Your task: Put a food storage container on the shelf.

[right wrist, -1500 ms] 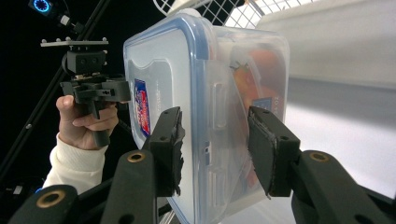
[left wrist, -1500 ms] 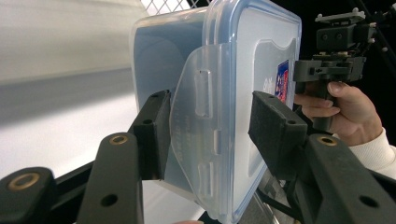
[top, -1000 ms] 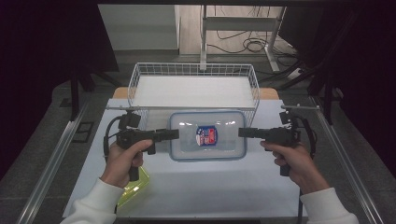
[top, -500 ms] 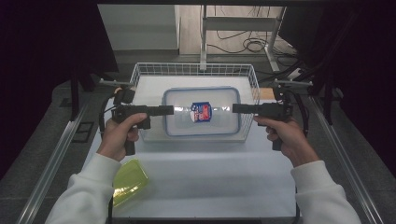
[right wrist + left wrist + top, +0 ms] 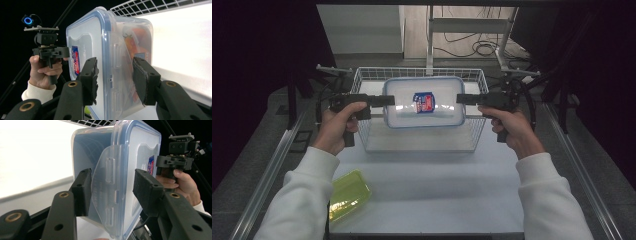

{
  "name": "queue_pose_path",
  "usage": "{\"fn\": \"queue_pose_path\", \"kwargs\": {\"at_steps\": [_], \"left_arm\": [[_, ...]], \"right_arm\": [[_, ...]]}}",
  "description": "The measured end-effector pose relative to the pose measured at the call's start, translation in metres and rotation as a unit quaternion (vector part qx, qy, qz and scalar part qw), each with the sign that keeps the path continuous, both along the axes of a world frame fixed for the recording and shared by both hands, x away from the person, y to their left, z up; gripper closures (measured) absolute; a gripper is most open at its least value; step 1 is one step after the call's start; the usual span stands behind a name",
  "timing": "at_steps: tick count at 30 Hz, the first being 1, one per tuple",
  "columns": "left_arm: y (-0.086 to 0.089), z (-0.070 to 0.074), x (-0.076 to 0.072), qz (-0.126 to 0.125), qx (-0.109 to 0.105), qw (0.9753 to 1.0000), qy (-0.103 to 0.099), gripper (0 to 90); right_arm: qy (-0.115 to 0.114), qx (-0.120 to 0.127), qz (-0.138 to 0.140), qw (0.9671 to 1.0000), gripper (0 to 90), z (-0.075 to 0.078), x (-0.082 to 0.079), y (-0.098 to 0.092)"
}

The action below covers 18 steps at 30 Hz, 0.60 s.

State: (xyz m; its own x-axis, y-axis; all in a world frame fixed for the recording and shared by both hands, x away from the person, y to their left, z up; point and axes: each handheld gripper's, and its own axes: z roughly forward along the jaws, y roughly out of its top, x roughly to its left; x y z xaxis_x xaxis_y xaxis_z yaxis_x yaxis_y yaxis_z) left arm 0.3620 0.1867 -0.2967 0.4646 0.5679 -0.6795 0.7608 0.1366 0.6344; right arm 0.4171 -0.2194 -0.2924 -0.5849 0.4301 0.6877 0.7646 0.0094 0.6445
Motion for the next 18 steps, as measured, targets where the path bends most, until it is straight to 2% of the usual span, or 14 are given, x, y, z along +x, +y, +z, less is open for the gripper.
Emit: {"fn": "queue_pose_path", "kwargs": {"at_steps": [4, 6, 12, 18], "left_arm": [[0.003, 0.004, 0.015, 0.004, -0.008, 1.0, -0.003, 50.7], [0.005, 0.004, 0.019, 0.003, -0.011, 0.9999, -0.003, 50.7], [0.008, 0.002, 0.04, 0.003, -0.017, 0.9998, 0.0, 50.7], [0.01, -0.006, 0.055, 0.004, -0.024, 0.9996, 0.009, 50.7]], "right_arm": [[0.002, 0.003, -0.005, 1.0, 56.1, 0.005, 0.013, 0.003], [0.002, 0.004, -0.006, 1.0, 56.1, 0.005, 0.015, 0.003], [0.004, 0.002, -0.017, 0.9998, 56.0, 0.007, 0.033, 0.007], [0.008, -0.001, -0.033, 0.9994, 55.4, 0.004, 0.044, 0.01]]}}
